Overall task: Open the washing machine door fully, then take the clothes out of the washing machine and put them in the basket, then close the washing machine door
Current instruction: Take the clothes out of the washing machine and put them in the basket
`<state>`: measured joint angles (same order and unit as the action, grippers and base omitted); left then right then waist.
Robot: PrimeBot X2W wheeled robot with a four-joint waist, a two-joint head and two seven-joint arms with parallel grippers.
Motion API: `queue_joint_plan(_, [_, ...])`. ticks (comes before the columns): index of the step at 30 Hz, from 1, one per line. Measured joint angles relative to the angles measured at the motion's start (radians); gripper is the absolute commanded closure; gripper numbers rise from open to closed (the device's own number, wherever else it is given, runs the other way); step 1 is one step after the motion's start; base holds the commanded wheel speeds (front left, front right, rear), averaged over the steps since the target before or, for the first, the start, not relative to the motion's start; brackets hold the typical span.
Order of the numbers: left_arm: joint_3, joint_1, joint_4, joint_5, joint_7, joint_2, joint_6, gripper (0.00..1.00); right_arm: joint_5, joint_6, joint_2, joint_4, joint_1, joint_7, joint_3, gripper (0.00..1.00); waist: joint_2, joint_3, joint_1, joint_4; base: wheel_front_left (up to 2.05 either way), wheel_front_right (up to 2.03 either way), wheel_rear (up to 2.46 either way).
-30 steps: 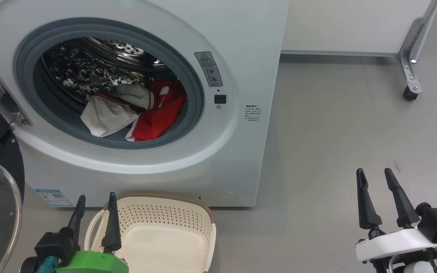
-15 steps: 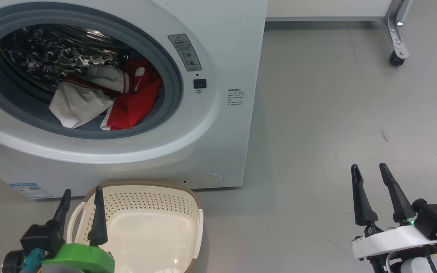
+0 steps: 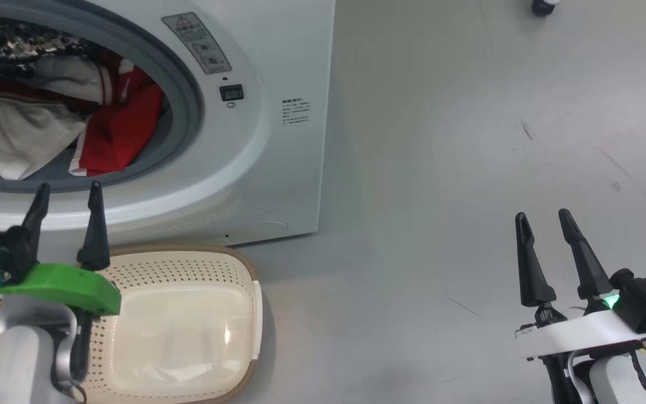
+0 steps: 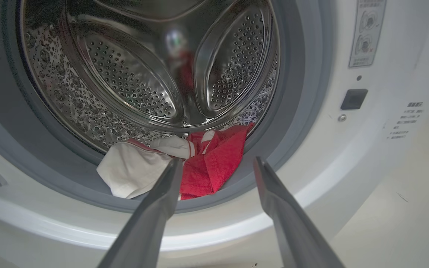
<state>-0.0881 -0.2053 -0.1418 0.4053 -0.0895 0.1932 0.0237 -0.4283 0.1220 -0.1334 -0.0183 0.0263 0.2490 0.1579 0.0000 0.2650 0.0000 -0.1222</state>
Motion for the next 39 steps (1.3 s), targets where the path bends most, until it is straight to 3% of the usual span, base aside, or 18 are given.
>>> queue_joint_plan(14, [0.073,-0.258,-0.125,0.087,0.257,0.089,-0.01,0.0,-0.012,0.0,0.016,-0.017,-0.069,0.0,0.06,0.0,0.0,0.159,0.0,-0.134,0.0,0.0,0.0])
queue_joint_plan(20, [0.085,-0.345,-0.196,0.113,0.341,0.113,0.008,0.0,-0.013,0.0,0.016,-0.021,-0.094,0.0,0.061,0.0,0.0,0.209,0.0001,-0.174,0.0,0.0,0.0])
queue_joint_plan(29, [0.091,-0.434,-0.308,0.091,0.414,0.158,0.036,0.0,-0.013,0.0,0.02,-0.025,-0.123,0.0,0.07,0.0,0.0,0.258,0.0001,-0.212,0.0,0.0,0.0])
queue_joint_plan(39, [0.082,-0.494,-0.38,0.076,0.45,0.16,0.043,0.0,-0.012,0.0,0.02,-0.023,-0.126,0.0,0.07,0.0,0.0001,0.271,0.0001,-0.226,0.0,0.0,0.0])
